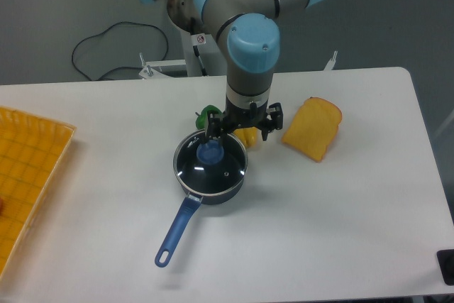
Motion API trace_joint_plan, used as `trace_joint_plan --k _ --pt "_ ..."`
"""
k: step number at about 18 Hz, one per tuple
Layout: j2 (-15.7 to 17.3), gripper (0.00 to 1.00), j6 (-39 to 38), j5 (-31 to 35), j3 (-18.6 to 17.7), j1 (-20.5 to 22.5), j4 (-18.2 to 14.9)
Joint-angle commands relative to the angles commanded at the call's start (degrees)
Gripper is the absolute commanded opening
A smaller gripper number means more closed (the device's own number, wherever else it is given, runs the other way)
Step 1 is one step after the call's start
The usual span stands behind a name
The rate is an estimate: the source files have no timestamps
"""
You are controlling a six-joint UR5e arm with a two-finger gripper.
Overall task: Open the lid
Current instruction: 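Move the gripper over the saucepan and lower it onto the blue lid knob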
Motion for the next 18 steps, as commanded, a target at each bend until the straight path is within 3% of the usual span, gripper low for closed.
trace_joint_plan --k 4,8,18 --pt "-1.9 1.00 -4.0 2.1 0.6 -2.4 0.2" --pt "-2.6 1.00 -4.7 6.5 0.7 -5.7 2.4" --pt "-3.9 1.00 -11.7 6.0 1.7 -9.2 2.4"
